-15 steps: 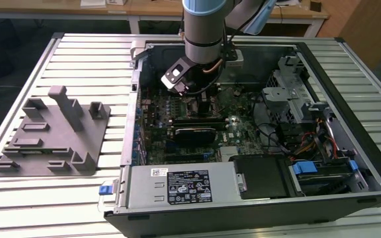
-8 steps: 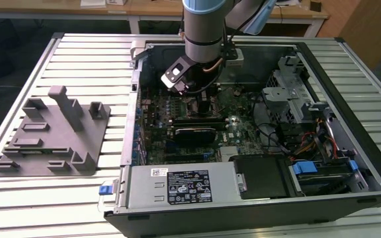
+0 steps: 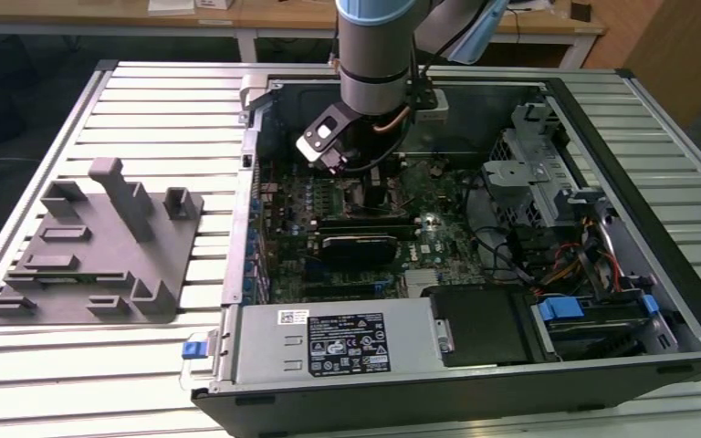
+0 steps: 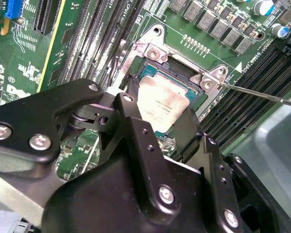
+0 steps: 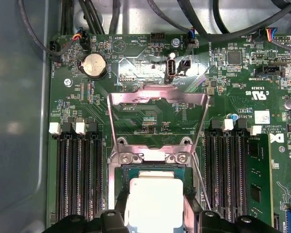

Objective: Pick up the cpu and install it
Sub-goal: 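Place the cpu into insertion slot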

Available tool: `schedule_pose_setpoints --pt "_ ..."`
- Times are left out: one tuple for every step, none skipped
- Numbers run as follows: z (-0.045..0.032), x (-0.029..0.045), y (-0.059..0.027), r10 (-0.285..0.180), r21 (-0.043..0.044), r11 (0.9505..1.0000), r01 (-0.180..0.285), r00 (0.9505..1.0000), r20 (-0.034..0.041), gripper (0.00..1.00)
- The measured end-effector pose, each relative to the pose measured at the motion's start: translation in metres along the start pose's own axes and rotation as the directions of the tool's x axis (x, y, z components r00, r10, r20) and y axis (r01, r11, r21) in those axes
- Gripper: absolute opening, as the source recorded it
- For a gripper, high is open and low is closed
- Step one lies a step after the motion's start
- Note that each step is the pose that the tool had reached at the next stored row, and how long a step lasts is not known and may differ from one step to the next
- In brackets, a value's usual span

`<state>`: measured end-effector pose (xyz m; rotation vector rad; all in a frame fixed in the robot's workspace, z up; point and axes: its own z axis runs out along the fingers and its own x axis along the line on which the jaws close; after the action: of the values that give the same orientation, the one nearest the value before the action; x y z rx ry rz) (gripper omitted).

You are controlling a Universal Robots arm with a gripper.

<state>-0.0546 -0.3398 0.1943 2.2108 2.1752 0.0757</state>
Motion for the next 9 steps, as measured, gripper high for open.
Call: schedule_pose_setpoints --pt "-0.0012 0.0 0.0001 -0.001 0.0001 1.0 0.001 1.0 0.0001 0.53" --pt "-0.0012 0.0 0.0001 -0.001 0.0 1.0 0.001 1.0 -0.0001 0.53" --pt "-0.0012 0.0 0.0001 -0.002 0.0 1.0 0.002 1.0 -0.0004 0.53" --pt "-0.0012 0.0 0.0001 -0.005 0.0001 1.0 0.005 1.0 -0.0005 0.53" --pt "-0.0011 0.0 0.0 -0.011 0.0002 0.9999 0.011 0.9999 -0.0009 0.53" --pt "-0.001 0.0 0.0 -0.018 0.0002 0.9998 0.018 0.9998 -0.0014 0.53" --pt "-0.0009 0.0 0.0 -0.026 0.0003 0.9997 0.026 0.9997 -0.0018 0.53" --pt "-0.0008 0.0 0.0 -0.033 0.0003 0.9995 0.033 0.9995 -0.0023 0.53" --pt "-0.0008 0.0 0.0 -0.036 0.0003 0.9993 0.036 0.9993 -0.0024 0.53"
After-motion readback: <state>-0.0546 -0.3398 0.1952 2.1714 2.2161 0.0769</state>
